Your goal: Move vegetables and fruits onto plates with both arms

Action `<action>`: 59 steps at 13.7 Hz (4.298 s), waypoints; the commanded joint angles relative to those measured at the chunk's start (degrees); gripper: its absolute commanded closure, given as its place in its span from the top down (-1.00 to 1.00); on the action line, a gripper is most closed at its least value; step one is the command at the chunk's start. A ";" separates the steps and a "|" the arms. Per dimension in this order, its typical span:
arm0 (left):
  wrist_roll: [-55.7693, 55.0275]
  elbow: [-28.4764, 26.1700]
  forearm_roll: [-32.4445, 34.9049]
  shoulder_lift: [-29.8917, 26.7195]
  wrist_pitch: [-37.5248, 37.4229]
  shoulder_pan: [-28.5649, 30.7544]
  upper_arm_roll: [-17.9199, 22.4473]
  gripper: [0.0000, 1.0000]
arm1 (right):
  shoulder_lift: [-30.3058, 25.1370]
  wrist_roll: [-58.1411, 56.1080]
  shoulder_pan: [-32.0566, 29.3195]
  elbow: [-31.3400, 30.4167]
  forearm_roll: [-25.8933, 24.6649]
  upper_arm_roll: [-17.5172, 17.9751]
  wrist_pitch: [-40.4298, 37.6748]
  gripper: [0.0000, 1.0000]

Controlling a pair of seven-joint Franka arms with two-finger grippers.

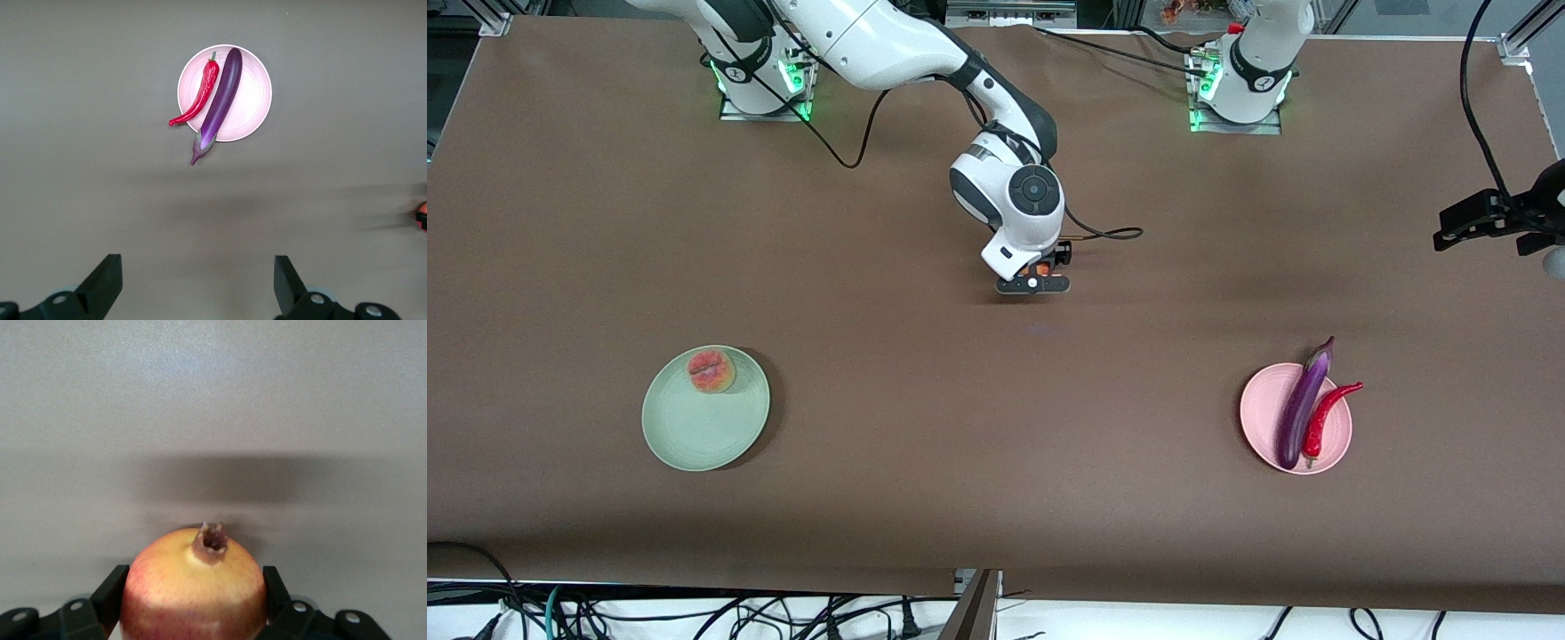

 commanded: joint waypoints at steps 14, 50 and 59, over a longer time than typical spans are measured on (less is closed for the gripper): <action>-0.95 -14.03 -2.91 -12.17 4.94 -24.62 23.88 1.00 | -6.04 -54.47 -15.22 1.82 -0.47 -22.75 -17.09 -0.09; -1.48 -6.21 -6.17 -7.60 -0.08 -20.75 20.80 1.00 | -16.56 -57.18 -32.92 13.96 9.29 -21.35 -42.03 1.00; -1.48 -6.21 -6.17 -7.60 -0.16 -20.75 20.89 1.00 | -46.98 -55.82 -42.93 -15.84 -3.19 -3.76 -37.93 1.00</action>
